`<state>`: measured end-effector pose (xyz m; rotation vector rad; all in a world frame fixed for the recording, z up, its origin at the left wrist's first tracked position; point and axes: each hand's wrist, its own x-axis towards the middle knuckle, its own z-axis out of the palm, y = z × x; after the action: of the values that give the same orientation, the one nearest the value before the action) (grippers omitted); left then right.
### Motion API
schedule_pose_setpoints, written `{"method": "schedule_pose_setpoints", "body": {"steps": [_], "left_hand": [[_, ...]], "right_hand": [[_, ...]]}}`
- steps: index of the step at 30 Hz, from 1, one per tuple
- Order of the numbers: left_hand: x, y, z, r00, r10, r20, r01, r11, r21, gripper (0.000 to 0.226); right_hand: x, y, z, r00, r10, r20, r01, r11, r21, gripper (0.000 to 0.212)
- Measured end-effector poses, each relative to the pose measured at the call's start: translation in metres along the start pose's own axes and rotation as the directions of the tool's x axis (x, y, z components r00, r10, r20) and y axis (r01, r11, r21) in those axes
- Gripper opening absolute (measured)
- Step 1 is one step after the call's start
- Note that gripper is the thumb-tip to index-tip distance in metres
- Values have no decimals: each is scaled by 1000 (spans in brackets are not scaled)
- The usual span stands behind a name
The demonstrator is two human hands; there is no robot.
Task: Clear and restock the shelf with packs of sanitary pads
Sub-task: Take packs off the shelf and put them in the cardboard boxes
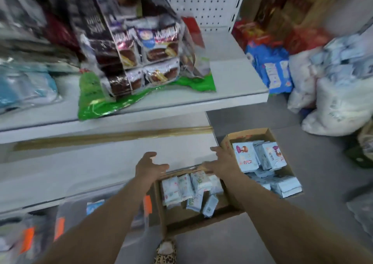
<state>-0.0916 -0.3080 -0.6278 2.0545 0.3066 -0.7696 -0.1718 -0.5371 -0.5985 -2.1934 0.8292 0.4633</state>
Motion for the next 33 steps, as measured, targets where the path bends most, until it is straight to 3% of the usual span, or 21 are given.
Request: {"method": "schedule_pose_setpoints", "body": {"steps": [3,8,11,15,23,33], "left_hand": [[-57,49,-51,986,165,-4,-162,970,180,74],[-176,129,-146,914,397,-77,-331,844,422,74],[-244,170,-203,818,555,-148,-386,722,574,73],[-327,207,-274,668,686,-287,-402,659,636,59],[-421,223,-381,508,707,-493,-306,683,664,64],[-399,180,-527,506,615,-605,-179,761,624,70]], "right_hand": [[-58,-54,-46,983,-186,7,185,971,-153,74],[-170,-145,-122,909,-417,-6,401,878,-263,76],[-233,-203,-163,837,-546,-35,499,788,-361,77],[-308,-272,-201,717,-690,-99,612,691,-385,71],[-399,-382,-217,545,-827,-140,717,545,-435,77],[-415,-529,-151,494,-862,-111,749,488,-448,84]]}}
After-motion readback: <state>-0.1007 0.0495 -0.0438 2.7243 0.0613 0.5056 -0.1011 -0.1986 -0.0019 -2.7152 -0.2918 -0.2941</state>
